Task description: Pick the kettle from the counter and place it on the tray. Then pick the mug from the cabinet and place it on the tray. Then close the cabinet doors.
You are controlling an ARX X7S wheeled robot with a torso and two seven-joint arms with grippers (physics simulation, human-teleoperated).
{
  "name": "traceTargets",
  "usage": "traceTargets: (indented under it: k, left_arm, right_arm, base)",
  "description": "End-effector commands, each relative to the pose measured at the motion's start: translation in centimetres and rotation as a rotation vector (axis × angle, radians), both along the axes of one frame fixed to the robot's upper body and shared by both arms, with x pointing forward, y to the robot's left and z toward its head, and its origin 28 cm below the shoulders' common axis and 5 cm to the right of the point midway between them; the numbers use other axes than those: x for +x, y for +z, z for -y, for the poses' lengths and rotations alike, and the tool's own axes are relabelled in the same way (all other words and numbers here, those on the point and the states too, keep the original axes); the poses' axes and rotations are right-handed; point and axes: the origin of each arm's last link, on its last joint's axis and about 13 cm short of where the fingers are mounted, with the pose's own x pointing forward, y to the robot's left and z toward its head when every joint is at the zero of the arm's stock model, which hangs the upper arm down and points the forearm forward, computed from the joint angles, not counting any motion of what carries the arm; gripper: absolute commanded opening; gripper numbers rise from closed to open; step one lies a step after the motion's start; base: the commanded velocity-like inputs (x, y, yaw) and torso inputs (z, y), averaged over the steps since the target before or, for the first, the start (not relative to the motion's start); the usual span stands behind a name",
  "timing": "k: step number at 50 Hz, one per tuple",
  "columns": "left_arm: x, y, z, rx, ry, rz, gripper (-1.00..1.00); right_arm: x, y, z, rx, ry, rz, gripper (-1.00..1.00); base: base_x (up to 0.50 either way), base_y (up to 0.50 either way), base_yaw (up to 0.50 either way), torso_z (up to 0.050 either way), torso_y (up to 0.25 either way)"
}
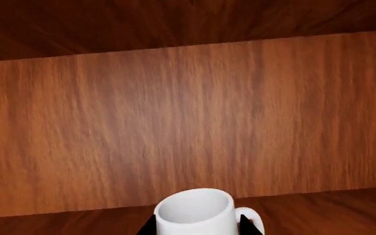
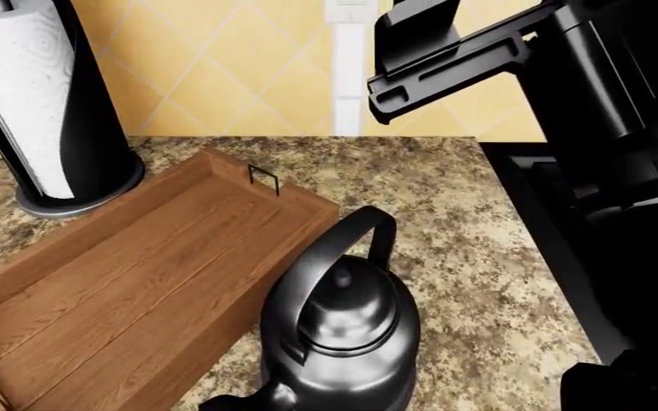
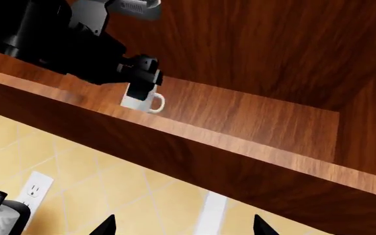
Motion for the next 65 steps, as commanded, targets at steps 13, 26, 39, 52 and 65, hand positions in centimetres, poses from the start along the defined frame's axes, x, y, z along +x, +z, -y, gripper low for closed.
traceTargets:
  k: [13,26,39,52,65]
  left_arm:
    - [-2.8,3.3,-0.4,-0.042,-0.038,0.275,-1.0]
    - [-2.9,3.3,-0.6,-0.029,-0.034,0.267,-1.0]
    - [-3.2,2.6,-0.5,-0.003,-0.037,0.139,-1.0]
    - [-7.2,3.0,0.2,0.084,-0.134,0.084,-1.0]
    - [-12.3,1.8,-1.3,0.069,-0.166,0.168,-1.0]
  right_arm:
    - [0.1,-0.1,-0.2,0.002,0.004,-0.007,1.0]
    - [-0.1,0.1,-0.4,-0.001,0.01,-0.012,1.0]
    - [-0.1,-0.2,-0.4,-0.001,0.016,-0.014,1.0]
    - [0.4,-0.8,-0.4,0.012,0.024,-0.025,1.0]
    - [0.6,-1.3,-0.3,0.019,0.026,-0.036,1.0]
  base:
    - [0.0,0.0,0.0,0.0,0.0]
    - [-0.28,0.0,0.0,0.0,0.0]
    - [-0.27,0.0,0.0,0.0,0.0]
    - [0.0,0.0,0.0,0.0,0.0]
    - [0.0,0.0,0.0,0.0,0.0]
